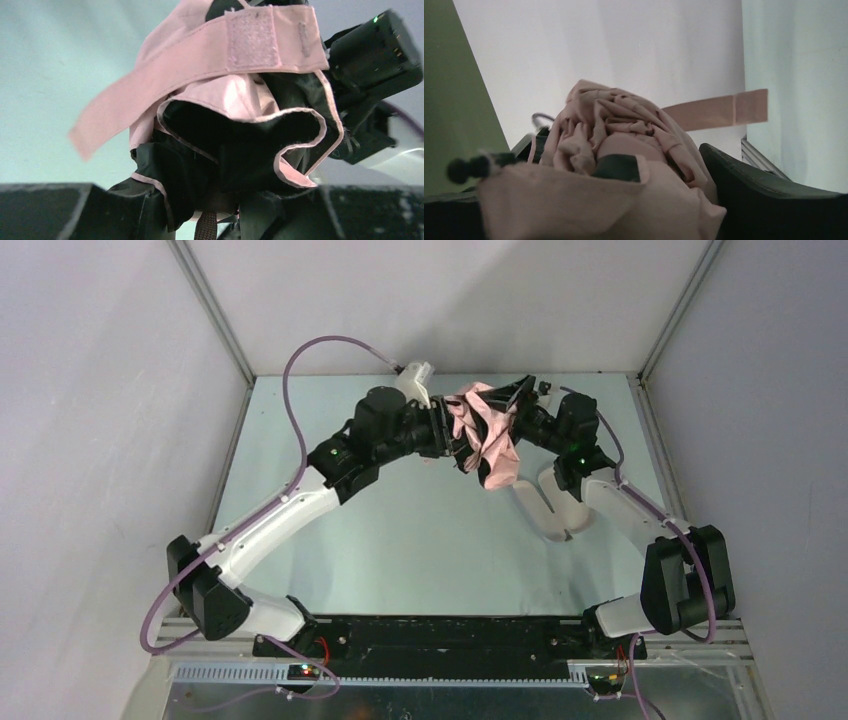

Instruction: Put away the umbrella

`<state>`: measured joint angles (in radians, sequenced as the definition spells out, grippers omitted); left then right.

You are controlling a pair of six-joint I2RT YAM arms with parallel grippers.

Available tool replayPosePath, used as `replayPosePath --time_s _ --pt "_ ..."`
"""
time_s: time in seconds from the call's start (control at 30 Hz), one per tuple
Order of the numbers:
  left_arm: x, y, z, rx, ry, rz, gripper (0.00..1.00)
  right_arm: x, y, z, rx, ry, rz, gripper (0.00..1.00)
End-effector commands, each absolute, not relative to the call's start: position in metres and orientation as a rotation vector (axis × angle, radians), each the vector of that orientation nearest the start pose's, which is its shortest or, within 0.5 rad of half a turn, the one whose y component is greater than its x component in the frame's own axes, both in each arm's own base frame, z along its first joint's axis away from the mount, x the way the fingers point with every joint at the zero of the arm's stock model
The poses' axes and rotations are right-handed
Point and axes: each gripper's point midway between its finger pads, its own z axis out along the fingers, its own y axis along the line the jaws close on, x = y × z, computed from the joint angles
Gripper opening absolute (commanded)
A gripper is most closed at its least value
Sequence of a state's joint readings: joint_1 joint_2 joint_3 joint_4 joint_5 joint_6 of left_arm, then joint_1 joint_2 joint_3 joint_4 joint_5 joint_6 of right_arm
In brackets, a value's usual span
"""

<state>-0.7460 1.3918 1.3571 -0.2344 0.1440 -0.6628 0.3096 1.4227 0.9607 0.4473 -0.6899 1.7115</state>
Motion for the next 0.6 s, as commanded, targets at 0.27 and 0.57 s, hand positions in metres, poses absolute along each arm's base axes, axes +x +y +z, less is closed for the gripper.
replayPosePath --time_s 0.27,0.57 --pt "0.301 -0.349 0.301 0.607 1.906 -0.514 0.00 0.310 0.285 0.333 0.848 2.092 2.175 1.00" --pt "0.286 -0.351 0.324 0.756 1.686 -0.455 0.00 0.296 0.286 0.322 0.940 2.211 2.172 0.90"
